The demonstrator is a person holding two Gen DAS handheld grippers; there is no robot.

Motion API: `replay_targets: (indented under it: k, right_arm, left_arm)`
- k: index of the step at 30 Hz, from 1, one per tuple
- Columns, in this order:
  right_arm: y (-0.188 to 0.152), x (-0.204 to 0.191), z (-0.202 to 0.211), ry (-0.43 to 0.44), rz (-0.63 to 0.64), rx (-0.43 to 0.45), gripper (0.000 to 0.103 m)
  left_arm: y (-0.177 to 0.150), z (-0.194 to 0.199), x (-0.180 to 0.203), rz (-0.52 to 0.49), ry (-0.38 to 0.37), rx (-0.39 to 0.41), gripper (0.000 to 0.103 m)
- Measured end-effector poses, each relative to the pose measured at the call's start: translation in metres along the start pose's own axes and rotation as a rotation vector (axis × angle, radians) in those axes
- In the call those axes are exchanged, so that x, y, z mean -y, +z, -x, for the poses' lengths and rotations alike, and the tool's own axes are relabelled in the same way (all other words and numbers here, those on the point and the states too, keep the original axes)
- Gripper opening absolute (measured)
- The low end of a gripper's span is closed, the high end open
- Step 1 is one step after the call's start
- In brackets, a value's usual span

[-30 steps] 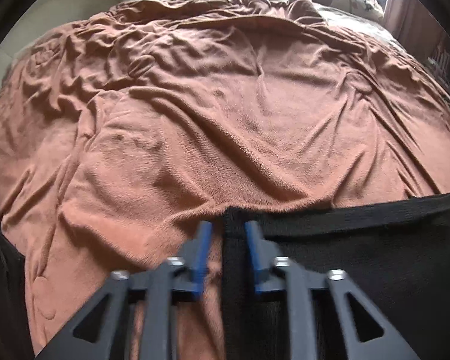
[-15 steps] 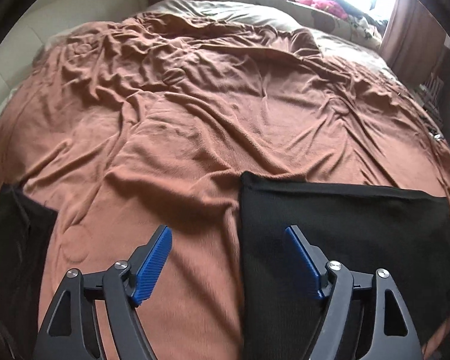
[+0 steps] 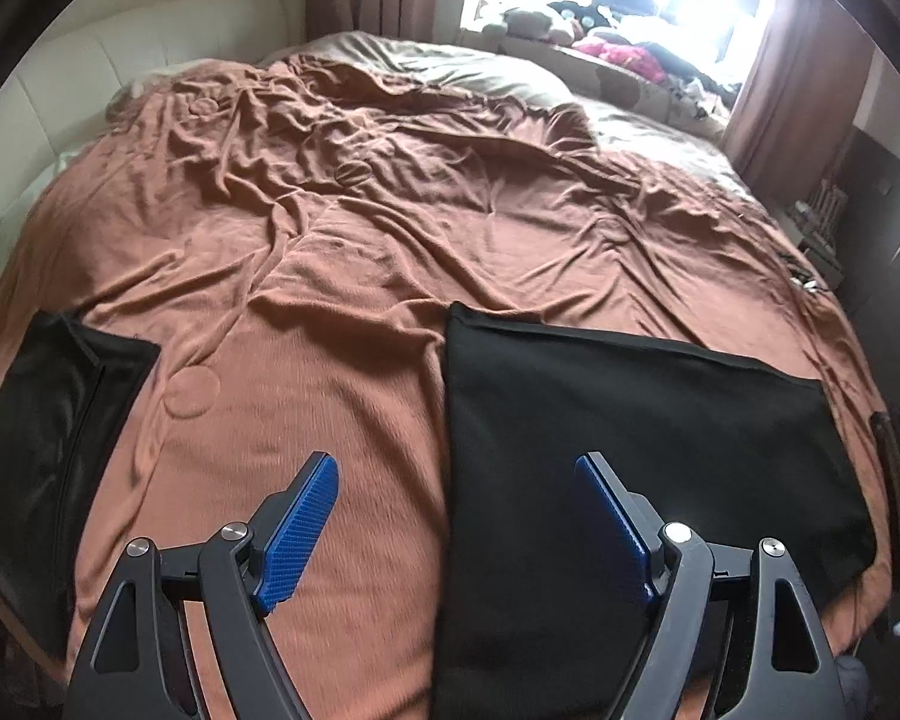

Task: Fold small clothes
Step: 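Open both tools and lift them above the flattened black garment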

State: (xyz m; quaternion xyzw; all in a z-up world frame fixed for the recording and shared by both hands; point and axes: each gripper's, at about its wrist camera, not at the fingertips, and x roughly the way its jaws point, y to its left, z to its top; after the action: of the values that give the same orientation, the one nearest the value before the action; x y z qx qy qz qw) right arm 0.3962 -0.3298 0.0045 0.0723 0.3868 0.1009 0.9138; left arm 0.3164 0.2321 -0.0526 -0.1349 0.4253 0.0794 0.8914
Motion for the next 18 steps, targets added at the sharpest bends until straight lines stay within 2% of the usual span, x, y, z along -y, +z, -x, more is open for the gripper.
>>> replay_targets:
  k: [2, 7, 12, 13, 16, 18]
  right_arm:
    - [-0.011, 0.000, 0.022, -0.007, -0.004, 0.024, 0.089]
    - [-0.044, -0.001, 0.071, -0.010, -0.013, 0.084, 0.089]
    - [-0.074, 0.000, 0.103, -0.022, -0.022, 0.107, 0.089]
    - [-0.079, -0.001, 0.107, -0.027, -0.021, 0.109, 0.090]
    - [-0.095, -0.005, 0.122, -0.022, -0.004, 0.122, 0.103]
    - [-0.104, -0.008, 0.130, -0.031, 0.005, 0.135, 0.103]
  left_arm:
    - [-0.012, 0.017, 0.004, 0.001, -0.022, 0.021, 0.083]
    - [-0.039, 0.052, 0.016, -0.009, -0.060, 0.063, 0.096]
    - [-0.065, 0.080, 0.024, 0.004, -0.098, 0.103, 0.103]
    - [-0.071, 0.085, 0.025, 0.011, -0.104, 0.109, 0.103]
    - [-0.086, 0.097, 0.030, 0.013, -0.119, 0.119, 0.103]
    - [-0.096, 0.104, 0.033, 0.011, -0.124, 0.129, 0.103]
